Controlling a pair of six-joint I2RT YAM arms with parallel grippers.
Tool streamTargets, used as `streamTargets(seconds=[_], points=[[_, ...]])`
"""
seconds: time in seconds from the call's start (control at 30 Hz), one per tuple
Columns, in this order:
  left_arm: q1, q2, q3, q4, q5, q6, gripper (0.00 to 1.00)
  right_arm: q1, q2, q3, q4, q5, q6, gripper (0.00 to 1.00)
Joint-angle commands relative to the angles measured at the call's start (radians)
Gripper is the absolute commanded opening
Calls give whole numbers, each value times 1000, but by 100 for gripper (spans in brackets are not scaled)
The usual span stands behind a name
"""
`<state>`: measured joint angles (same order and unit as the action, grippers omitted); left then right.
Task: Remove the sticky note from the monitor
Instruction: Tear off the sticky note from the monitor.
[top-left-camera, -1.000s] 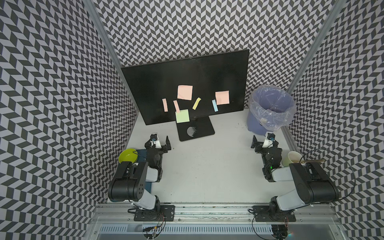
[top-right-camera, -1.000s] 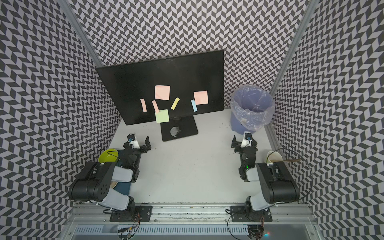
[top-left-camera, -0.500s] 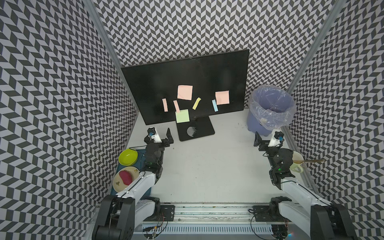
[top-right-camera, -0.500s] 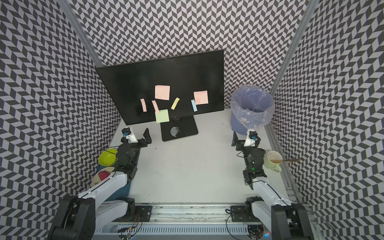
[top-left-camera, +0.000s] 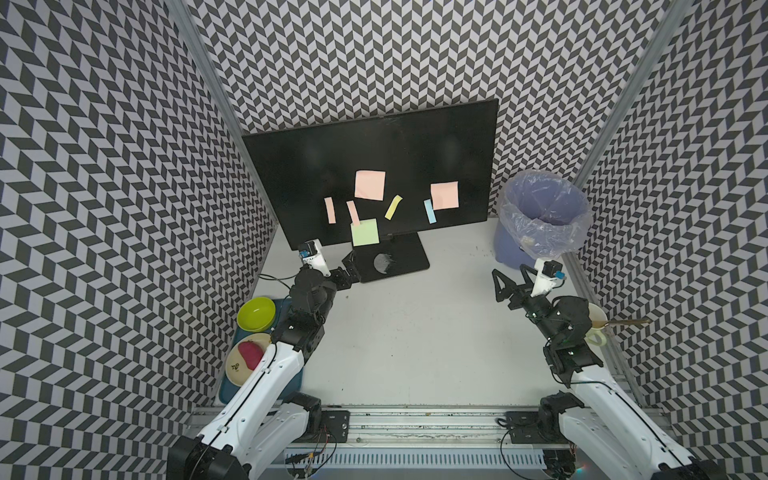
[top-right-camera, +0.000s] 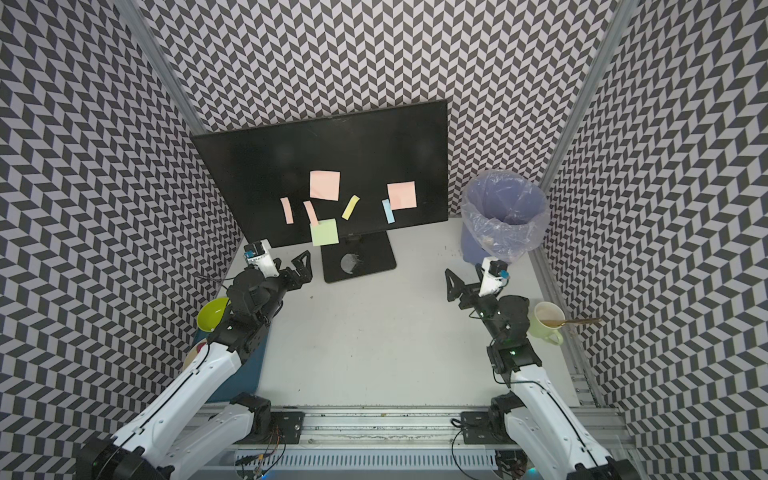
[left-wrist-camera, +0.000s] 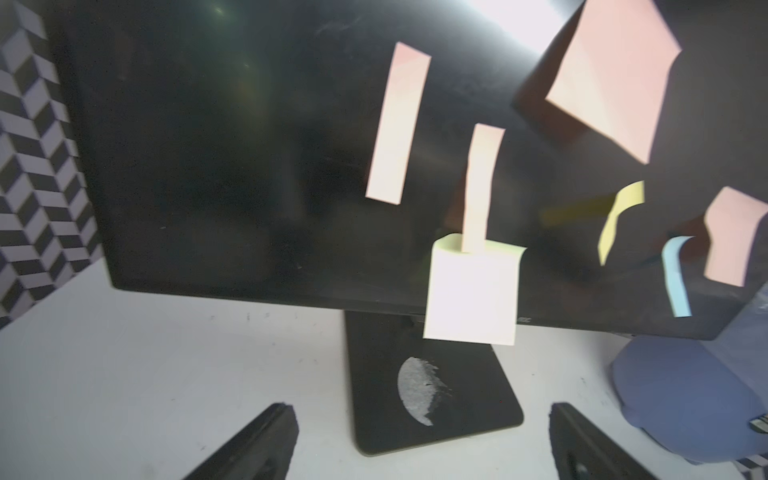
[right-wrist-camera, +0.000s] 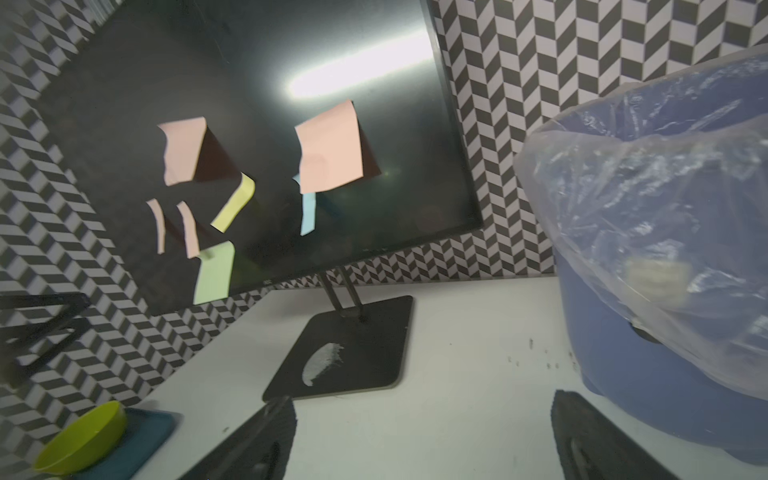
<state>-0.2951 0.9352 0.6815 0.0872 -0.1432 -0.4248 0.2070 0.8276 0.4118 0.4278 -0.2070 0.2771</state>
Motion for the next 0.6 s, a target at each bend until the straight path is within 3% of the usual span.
streamTargets(seconds=[0.0,0.3,0.57], points=[[-9,35,85,-81,129,-54,100,38,83,111,-15,-17,110,99],[-13,149,198,-23,371,-34,100,128,374,448,-95,-65,203,99],[-13,216,276,-25,439,-32,100,137,570,638,-63,-82,308,95]])
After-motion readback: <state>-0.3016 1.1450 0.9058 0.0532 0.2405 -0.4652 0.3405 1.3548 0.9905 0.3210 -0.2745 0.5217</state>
